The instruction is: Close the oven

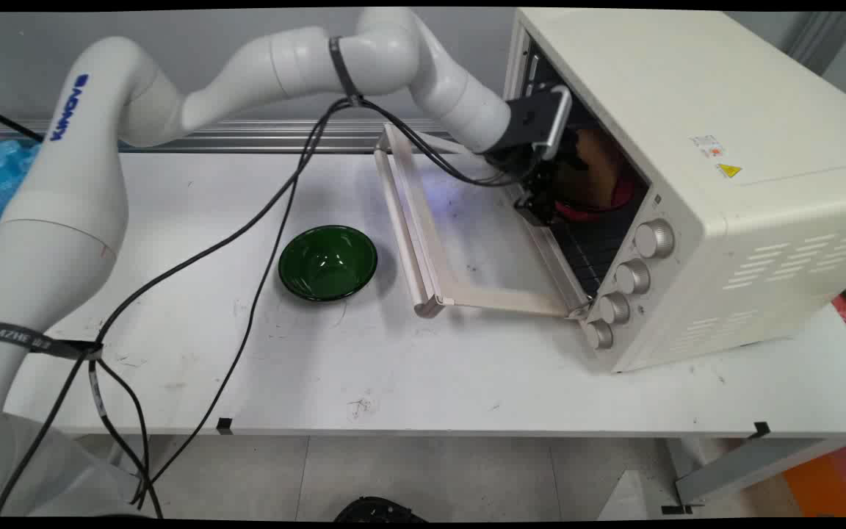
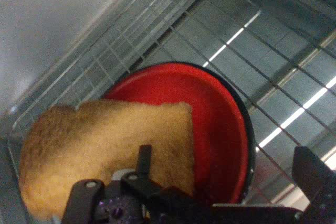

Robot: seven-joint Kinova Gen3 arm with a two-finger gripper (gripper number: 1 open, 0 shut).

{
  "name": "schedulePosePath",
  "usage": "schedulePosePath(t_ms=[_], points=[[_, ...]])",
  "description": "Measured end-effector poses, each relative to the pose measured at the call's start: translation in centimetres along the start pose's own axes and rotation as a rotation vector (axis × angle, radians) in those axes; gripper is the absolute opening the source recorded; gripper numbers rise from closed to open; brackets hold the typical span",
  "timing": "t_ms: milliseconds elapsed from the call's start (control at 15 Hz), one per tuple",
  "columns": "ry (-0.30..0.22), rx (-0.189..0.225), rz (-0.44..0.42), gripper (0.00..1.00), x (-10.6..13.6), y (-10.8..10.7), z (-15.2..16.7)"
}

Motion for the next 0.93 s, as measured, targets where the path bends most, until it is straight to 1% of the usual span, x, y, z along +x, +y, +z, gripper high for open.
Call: schedulePosePath(t_ms=[200,467,800,933], points=[[-0.001,0.009,-0.106,1.00,-0.4,0.0,-2.2],[-0.001,0.030,-0.309,1.00,-1.4,0.1,-6.0],[0.012,0.061,-0.525,1.00,-2.7,0.4,-9.9],[0.017,0.073,-0.621,1.00,-3.5,0.7,-12.3]])
